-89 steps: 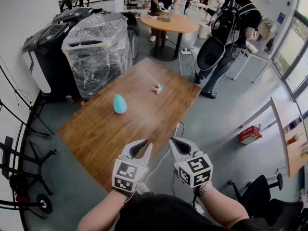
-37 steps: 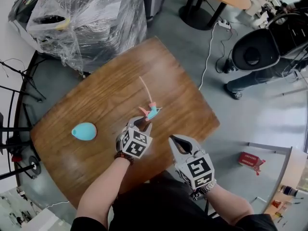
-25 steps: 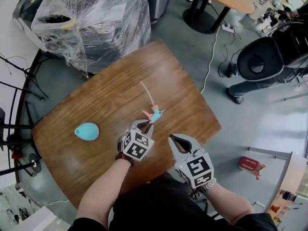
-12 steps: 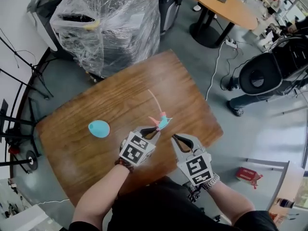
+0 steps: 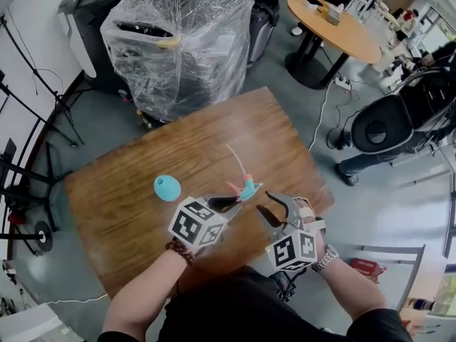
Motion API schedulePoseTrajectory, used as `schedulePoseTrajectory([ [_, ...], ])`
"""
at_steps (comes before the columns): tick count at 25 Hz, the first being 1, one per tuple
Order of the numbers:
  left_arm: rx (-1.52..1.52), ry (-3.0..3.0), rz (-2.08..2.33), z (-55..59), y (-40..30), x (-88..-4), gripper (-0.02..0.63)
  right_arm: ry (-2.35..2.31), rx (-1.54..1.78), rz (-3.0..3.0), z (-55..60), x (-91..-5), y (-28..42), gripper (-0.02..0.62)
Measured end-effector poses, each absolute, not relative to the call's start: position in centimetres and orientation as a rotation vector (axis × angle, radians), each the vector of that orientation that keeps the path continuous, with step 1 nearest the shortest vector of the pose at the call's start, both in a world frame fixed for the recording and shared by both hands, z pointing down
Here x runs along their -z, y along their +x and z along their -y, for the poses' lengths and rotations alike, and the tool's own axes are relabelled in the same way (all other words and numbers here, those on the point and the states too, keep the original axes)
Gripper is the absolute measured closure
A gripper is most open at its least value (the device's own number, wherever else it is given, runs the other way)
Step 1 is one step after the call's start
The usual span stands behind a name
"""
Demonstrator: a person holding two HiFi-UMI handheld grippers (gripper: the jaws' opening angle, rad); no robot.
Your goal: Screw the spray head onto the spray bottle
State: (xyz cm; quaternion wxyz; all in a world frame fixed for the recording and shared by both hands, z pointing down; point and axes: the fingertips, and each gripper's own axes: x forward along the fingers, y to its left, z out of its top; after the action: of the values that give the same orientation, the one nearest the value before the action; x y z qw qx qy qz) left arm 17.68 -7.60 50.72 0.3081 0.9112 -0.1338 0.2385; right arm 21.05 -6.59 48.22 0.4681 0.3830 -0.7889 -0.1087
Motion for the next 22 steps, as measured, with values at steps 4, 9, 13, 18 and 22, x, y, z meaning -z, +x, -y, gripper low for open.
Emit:
schedulePoseTrajectory([
  [4, -0.544, 2.355, 0.319, 7.2, 16.2, -49.1, 0.535, 0.778, 0.538, 1.78, 7.3, -47.6, 19.1, 0.388],
  [9, -0.474, 2.296, 0.285, 6.5, 14.8, -47.8, 0.535, 0.62, 0.738, 1.624, 8.3, -48.2, 17.0, 0.387],
  [13, -0.425, 2.282, 0.269, 5.9, 14.2, -46.6, 0.535, 0.515, 0.817, 1.546, 8.2, -48.9, 15.7, 0.388],
  [18, -0.378, 2.267, 0.25, 4.9, 13.6, -45.7, 0.535, 0.473, 0.861, 1.471, 8.2, -49.6, 15.3, 0.393],
  [22, -0.365, 2.259, 0.241, 4.5, 13.4, -45.3, 0.534, 0.462, 0.904, 1.417, 8.6, -49.5, 15.3, 0.469],
])
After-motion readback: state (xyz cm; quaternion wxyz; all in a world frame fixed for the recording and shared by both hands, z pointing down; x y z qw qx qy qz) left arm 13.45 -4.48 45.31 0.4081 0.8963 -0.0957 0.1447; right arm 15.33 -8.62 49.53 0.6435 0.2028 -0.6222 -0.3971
